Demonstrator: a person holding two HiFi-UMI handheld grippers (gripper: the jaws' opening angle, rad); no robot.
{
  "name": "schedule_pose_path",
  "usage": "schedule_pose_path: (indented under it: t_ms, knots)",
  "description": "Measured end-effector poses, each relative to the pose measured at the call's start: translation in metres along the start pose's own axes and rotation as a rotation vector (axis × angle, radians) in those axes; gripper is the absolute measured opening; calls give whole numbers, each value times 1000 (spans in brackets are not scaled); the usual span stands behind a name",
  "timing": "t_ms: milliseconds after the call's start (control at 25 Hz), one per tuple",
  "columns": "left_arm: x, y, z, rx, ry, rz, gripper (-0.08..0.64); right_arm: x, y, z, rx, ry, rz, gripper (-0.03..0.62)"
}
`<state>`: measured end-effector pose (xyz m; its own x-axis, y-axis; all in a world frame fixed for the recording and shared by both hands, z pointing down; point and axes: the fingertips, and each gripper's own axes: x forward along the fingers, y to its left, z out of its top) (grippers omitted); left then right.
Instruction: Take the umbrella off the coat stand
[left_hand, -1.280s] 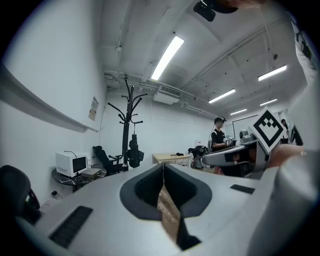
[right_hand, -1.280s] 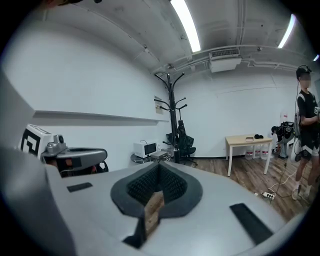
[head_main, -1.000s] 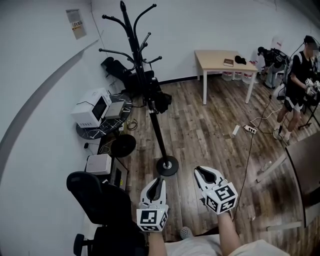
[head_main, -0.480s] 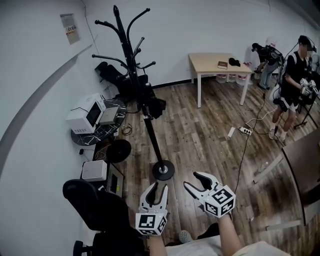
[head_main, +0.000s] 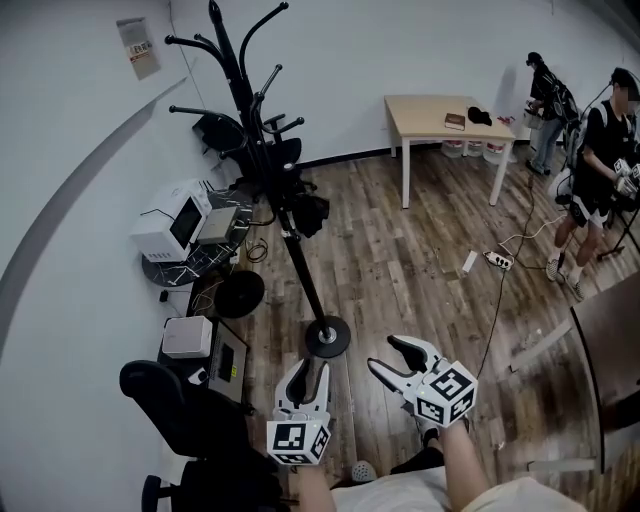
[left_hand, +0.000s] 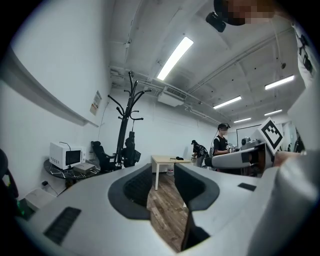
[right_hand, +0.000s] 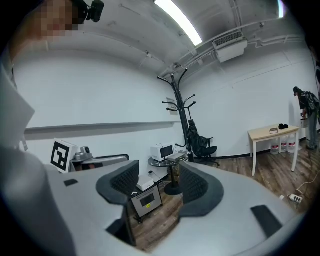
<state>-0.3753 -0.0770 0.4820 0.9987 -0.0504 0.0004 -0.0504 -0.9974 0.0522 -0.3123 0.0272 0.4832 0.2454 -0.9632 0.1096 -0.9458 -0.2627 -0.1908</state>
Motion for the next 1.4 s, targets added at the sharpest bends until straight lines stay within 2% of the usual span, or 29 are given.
schedule_pose_path:
  t_ms: [400, 560, 680, 920, 1160, 1400]
  knots:
    - [111, -22, -3, 32, 41, 76, 144, 11, -124, 29, 14, -13, 49, 258]
    - [155, -29, -2, 41, 90, 149, 144, 15, -171, 45, 12, -23, 89, 247]
    - [177, -32, 1, 47, 88, 206, 144, 20, -196, 55, 11, -33, 136, 227]
    - [198, -34, 15, 1, 20, 315, 141, 33, -231, 63, -23, -20, 227, 229]
    - [193, -34, 22, 28, 14, 418, 137, 44, -250, 70, 11, -46, 275, 229]
    - [204, -27, 25, 38, 2, 461, 133, 50, -259, 78, 32, -62, 312, 222]
